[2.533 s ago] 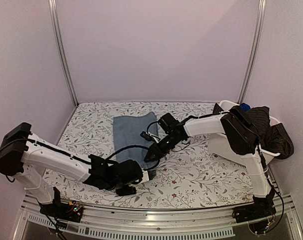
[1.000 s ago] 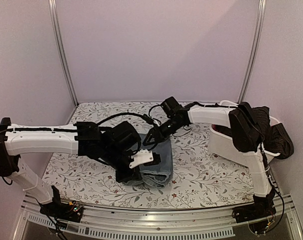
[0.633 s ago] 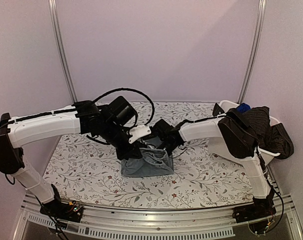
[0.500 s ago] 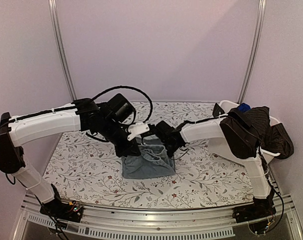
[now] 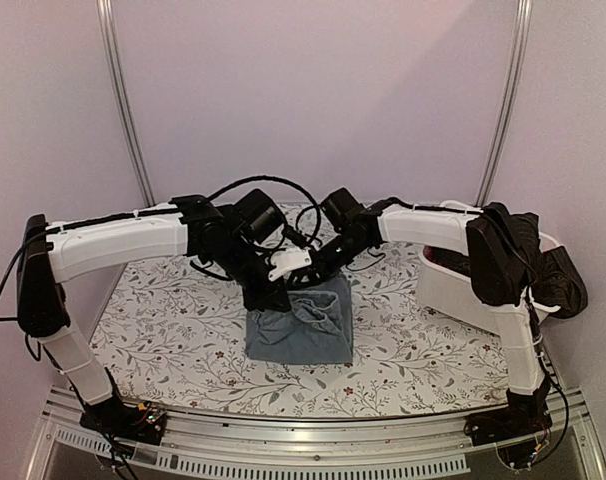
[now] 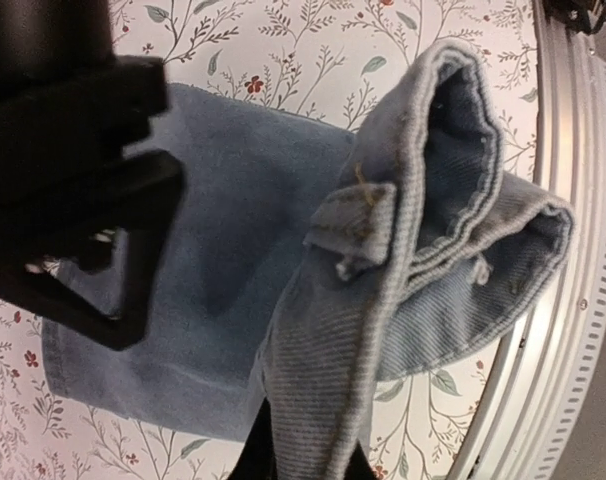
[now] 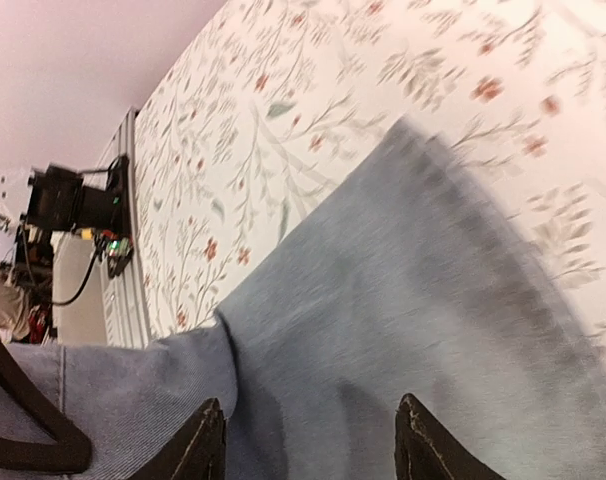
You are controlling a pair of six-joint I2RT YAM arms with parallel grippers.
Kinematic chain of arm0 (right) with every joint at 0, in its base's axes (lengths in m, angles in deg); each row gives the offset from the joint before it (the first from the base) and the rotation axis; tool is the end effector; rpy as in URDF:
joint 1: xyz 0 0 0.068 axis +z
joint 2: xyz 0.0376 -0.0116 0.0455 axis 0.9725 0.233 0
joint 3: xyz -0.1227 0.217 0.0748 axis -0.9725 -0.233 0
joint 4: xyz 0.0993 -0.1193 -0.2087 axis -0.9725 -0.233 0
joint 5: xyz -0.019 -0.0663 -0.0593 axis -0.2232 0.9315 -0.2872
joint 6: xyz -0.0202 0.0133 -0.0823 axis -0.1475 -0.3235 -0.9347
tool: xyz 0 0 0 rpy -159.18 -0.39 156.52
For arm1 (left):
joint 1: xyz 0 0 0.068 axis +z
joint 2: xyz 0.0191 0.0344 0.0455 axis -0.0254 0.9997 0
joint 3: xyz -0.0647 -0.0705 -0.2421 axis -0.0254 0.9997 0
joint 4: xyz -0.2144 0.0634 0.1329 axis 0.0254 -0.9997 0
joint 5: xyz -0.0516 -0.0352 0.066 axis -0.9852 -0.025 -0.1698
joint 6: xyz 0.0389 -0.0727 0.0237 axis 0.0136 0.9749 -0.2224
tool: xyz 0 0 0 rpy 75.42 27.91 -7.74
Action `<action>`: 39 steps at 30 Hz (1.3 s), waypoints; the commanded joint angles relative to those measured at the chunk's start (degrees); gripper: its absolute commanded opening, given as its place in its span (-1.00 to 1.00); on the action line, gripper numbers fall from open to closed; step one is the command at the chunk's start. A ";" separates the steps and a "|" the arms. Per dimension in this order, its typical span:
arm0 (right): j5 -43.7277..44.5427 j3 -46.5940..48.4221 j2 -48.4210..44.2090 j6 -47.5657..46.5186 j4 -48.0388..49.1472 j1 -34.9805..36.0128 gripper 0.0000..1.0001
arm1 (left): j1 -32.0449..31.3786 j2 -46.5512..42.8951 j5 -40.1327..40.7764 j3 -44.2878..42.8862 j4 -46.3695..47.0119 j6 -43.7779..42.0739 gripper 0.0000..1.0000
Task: Fold and stack the mixed laundry pile
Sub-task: Fold the rectangle-folded skirt at the center of the board.
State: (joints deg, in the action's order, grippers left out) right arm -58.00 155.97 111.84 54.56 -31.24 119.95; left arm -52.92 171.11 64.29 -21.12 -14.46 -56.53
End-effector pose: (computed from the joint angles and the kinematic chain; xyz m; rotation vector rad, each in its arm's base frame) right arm 0.3164 0.3735 0.1446 -1.2674 2.3619 1.2939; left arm 0.2126 -0.2935 0.2207 1.6159 2.2189 -0.4700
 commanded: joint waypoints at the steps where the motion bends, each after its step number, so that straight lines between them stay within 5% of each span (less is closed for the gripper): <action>1: 8.89 6.04 1.19 5.75 0.58 -5.13 0.15 | 2.06 3.84 0.32 -4.60 0.54 -2.99 -1.00; 12: 7.79 8.91 12.47 5.85 0.93 -6.68 0.15 | 6.51 10.93 3.57 -9.50 2.70 -5.11 -0.96; 23: 6.30 8.22 13.12 3.50 0.64 -6.67 0.03 | 9.79 15.61 3.30 -12.06 6.45 -6.41 -0.87; 27: 8.96 9.75 10.96 5.14 0.60 -7.84 0.10 | 10.73 17.27 5.61 -12.00 7.66 -5.73 -0.68; 34: 16.96 11.40 2.17 10.54 1.18 -12.56 0.32 | 13.63 13.41 17.96 -8.93 15.22 -0.33 0.15; 39: 15.34 9.99 -5.66 11.01 2.12 -13.80 0.36 | 18.19 5.79 11.89 -3.43 17.30 6.53 0.36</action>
State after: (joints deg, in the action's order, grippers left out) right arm -43.03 165.15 115.57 64.17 -30.28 107.29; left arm -38.54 184.59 78.45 -28.38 -1.12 -56.20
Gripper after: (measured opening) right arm 0.677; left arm 0.661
